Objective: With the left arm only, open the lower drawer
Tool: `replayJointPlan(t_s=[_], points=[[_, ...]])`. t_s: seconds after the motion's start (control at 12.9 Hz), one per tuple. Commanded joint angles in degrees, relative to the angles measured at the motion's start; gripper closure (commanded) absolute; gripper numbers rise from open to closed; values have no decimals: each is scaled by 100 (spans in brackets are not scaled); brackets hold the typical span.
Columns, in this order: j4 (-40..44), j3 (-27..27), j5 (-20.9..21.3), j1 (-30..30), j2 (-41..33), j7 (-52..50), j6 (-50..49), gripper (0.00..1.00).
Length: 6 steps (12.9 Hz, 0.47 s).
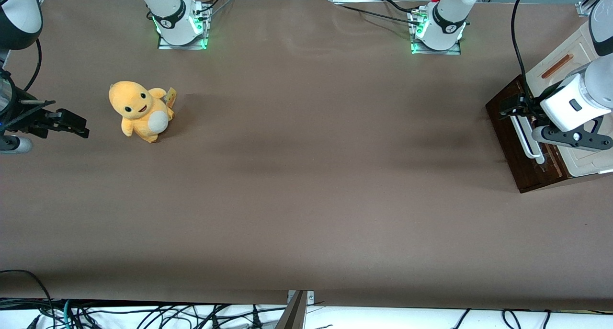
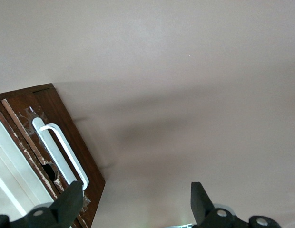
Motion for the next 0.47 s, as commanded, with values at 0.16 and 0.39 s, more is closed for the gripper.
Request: replayJointPlan(t_s=[0.16,0.39], points=[[74,-14,-14,22,23,99,-42,0],[83,-14,-14,22,31,73,-33,0]])
